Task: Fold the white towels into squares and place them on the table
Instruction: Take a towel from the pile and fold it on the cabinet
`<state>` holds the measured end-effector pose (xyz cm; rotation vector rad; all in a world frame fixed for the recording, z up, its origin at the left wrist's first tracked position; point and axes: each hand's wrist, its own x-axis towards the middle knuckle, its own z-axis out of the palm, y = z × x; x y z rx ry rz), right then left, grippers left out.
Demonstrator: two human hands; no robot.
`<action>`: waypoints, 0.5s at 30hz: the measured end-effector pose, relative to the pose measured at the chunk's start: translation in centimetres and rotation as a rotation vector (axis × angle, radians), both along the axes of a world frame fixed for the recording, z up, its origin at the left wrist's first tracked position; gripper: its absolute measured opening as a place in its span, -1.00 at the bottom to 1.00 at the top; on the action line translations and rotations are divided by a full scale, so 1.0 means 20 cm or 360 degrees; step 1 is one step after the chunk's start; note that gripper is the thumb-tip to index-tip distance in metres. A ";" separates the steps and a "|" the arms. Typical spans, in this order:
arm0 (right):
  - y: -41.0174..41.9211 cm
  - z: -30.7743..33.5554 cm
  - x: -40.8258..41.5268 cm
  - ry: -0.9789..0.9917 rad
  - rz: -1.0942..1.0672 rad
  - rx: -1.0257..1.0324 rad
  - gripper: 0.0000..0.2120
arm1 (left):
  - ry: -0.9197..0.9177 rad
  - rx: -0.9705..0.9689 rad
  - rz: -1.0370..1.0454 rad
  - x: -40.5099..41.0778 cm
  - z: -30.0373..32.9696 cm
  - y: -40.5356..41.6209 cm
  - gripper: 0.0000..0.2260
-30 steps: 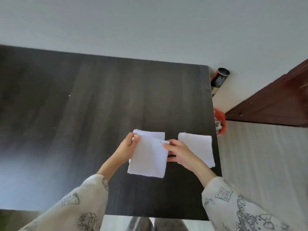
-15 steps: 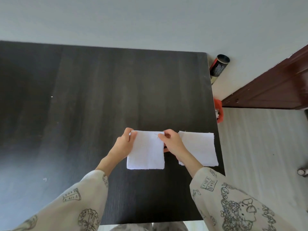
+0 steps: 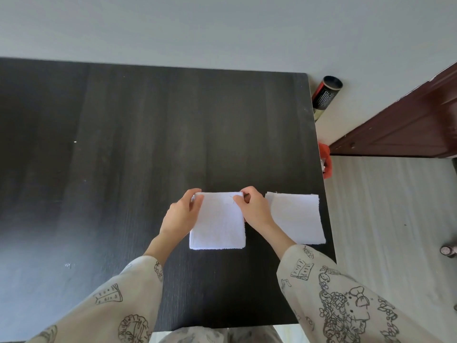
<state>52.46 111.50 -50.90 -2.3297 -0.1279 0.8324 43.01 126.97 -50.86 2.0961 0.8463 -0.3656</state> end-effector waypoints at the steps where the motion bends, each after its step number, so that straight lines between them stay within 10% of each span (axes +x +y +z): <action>1: 0.00 0.00 0.00 -0.0008 -0.0016 -0.0001 -0.79 | -0.0005 0.0038 0.0009 0.00 0.00 0.00 -0.66; 15: -0.08 0.10 -0.09 0.0046 -0.0225 0.0003 -0.64 | -0.0147 0.0082 0.0201 -0.05 0.05 0.01 -0.64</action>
